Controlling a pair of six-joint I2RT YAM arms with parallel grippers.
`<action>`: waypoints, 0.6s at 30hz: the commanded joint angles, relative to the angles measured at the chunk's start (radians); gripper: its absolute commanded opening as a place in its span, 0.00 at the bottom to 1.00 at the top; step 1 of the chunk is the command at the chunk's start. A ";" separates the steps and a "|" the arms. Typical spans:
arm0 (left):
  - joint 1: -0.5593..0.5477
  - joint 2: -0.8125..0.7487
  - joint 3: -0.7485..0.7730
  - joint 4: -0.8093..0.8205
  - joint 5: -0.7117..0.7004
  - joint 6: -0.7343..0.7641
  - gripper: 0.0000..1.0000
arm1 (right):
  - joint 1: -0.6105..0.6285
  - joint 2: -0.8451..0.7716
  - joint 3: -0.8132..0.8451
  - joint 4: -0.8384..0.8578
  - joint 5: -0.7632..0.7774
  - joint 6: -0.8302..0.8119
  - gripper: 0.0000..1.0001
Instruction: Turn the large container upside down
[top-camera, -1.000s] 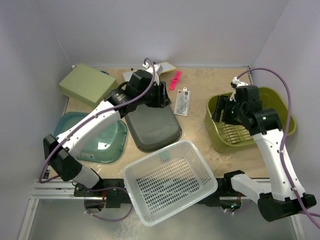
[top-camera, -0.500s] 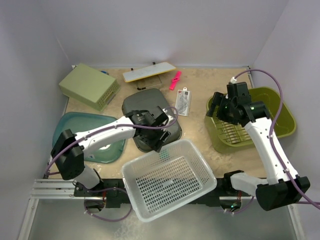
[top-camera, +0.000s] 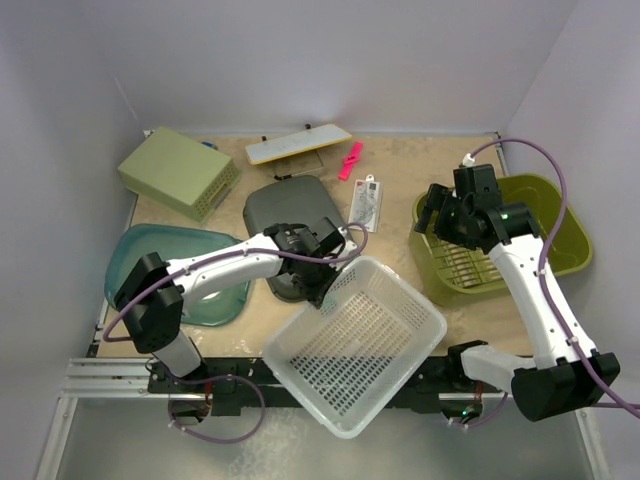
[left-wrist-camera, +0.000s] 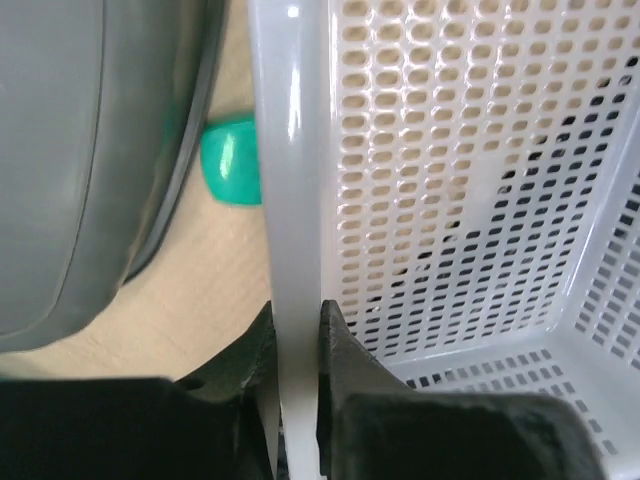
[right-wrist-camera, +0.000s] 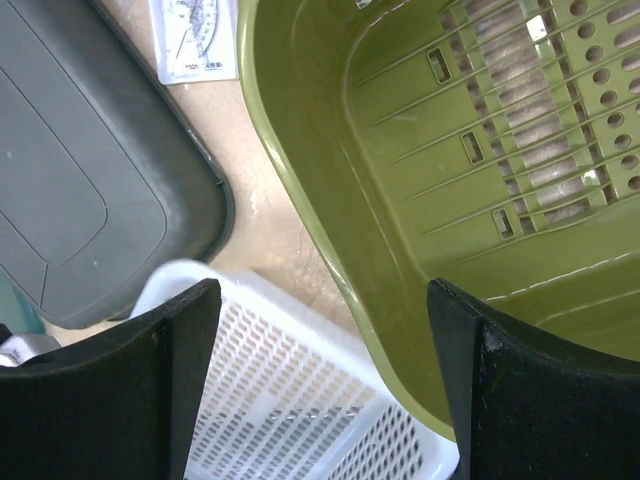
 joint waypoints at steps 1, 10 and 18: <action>-0.003 -0.036 0.091 -0.033 -0.028 -0.042 0.00 | -0.007 -0.007 0.013 0.001 0.035 0.006 0.86; -0.002 -0.114 0.342 -0.170 -0.178 -0.094 0.00 | -0.051 -0.012 0.048 -0.013 0.100 0.013 0.86; -0.001 -0.083 0.546 -0.322 -0.638 -0.103 0.00 | -0.149 0.009 0.050 -0.007 -0.069 0.023 0.85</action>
